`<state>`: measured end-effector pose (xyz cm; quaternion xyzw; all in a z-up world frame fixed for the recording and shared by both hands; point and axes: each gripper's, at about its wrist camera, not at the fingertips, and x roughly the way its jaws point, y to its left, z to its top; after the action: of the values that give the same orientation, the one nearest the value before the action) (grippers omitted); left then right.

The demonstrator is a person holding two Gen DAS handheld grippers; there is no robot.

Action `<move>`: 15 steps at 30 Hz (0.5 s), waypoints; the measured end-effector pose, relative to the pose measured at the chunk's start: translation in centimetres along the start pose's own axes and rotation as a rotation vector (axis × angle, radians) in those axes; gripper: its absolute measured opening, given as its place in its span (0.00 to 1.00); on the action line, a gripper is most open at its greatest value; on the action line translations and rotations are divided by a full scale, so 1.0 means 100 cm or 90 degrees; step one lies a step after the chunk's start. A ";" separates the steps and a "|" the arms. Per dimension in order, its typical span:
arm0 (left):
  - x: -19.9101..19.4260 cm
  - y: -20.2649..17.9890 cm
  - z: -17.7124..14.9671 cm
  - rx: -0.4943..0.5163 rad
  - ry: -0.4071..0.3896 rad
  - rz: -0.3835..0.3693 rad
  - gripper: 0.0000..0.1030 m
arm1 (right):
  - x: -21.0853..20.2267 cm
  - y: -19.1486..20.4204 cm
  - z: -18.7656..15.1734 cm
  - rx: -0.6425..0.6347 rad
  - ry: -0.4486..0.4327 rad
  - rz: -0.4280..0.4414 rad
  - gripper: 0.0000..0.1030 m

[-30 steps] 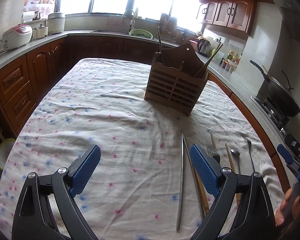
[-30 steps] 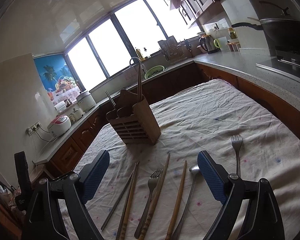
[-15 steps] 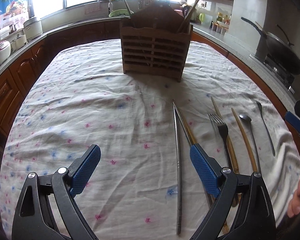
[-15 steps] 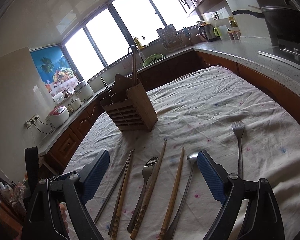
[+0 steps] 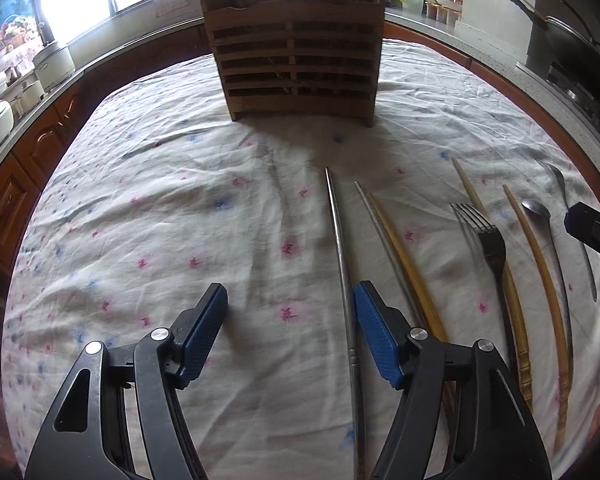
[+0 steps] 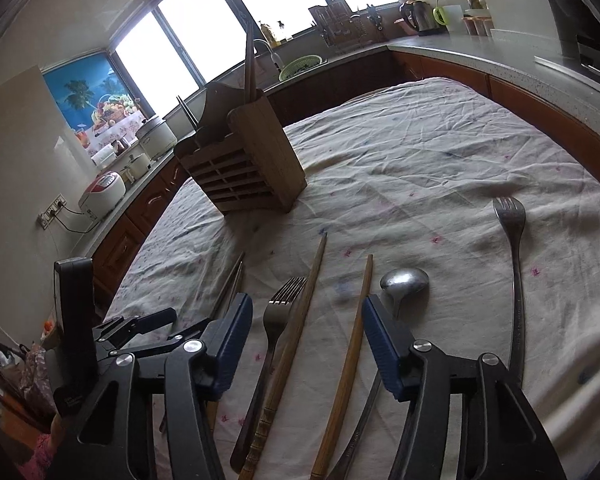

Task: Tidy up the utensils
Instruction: 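Close the left tool on a metal chopstick while the right tool grasps a wooden chopstick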

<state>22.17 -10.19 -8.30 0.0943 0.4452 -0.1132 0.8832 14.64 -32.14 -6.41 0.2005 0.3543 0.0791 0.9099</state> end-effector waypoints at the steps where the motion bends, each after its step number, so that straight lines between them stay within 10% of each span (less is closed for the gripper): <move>1: 0.000 0.006 -0.001 -0.006 0.004 0.002 0.66 | 0.004 0.000 0.001 -0.002 0.007 -0.003 0.47; 15: 0.026 0.017 0.045 -0.013 0.033 -0.057 0.53 | 0.085 0.005 0.039 -0.059 0.104 -0.066 0.25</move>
<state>27.62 -10.09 -7.65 0.0685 0.4731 -0.1453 0.8662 23.55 -30.47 -8.79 0.1327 0.4333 0.0639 0.8891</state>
